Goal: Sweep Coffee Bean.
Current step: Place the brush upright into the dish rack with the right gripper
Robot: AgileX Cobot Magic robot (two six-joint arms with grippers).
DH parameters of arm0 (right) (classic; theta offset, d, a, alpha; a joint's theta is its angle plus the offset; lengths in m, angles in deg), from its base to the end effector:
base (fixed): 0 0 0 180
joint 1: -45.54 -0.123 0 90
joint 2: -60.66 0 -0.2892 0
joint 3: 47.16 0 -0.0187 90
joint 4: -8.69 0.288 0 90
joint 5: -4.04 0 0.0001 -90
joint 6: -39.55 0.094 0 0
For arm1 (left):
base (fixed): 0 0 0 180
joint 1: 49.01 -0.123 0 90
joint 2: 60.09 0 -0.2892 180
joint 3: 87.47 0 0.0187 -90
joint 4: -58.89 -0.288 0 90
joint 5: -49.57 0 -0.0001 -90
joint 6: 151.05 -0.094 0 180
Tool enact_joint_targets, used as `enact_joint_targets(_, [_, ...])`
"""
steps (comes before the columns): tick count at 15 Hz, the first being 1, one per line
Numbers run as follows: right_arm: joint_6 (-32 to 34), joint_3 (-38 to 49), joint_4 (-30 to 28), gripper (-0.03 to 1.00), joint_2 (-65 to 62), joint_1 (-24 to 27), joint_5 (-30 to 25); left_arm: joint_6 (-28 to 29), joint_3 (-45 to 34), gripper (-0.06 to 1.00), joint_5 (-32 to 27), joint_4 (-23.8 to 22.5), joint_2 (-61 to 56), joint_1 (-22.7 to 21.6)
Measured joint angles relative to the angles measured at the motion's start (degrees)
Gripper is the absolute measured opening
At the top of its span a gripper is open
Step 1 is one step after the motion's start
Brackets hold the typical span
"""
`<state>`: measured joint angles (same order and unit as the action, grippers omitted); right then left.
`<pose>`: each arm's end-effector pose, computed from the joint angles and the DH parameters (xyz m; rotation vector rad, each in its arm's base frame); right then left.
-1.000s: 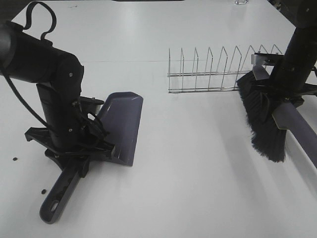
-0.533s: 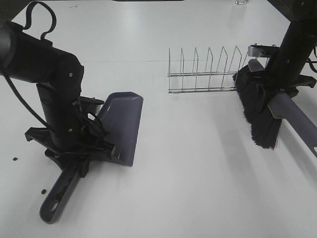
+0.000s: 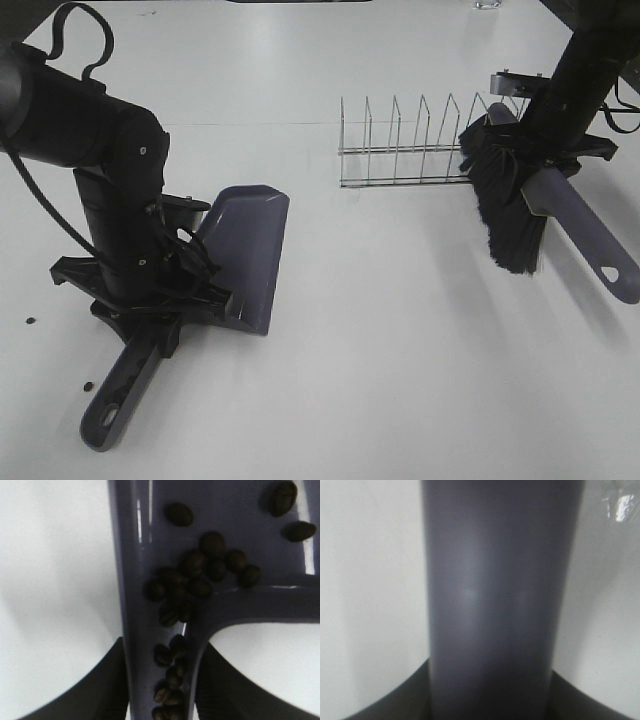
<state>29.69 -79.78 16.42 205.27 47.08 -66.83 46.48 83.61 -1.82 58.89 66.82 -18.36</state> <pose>0.5055 -0.0016 0.1069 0.1514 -3.0943 -0.2027 0.3233 -0.1916 0.0675 -0.3457 -3.0058 -0.0779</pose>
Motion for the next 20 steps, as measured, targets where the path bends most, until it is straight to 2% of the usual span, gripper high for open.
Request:
enact_joint_targets(7, [1.32,-12.89,0.0,0.29,6.47,-0.06,-0.63,0.0,0.0,0.33,0.0,0.0,0.0,0.0])
enact_joint_targets(12, [1.95,-17.93,0.0,0.29,7.73,-0.06,-0.29,0.0,0.0,0.33,0.0,0.0,0.0,0.0])
enact_joint_targets(16, [2.81,-18.39,0.69,0.3,7.73,-0.06,0.0,0.0,0.0,0.33,0.0,0.0,0.0,0.0])
enact_joint_targets(17, [2.86,-18.39,0.92,0.34,7.73,-0.06,0.23,0.0,0.0,0.33,0.0,0.0,0.0,0.0])
enact_joint_targets(20, [3.15,-18.45,5.5,0.58,7.73,-0.06,0.4,0.0,0.0,0.33,0.0,0.0,0.0,0.0])
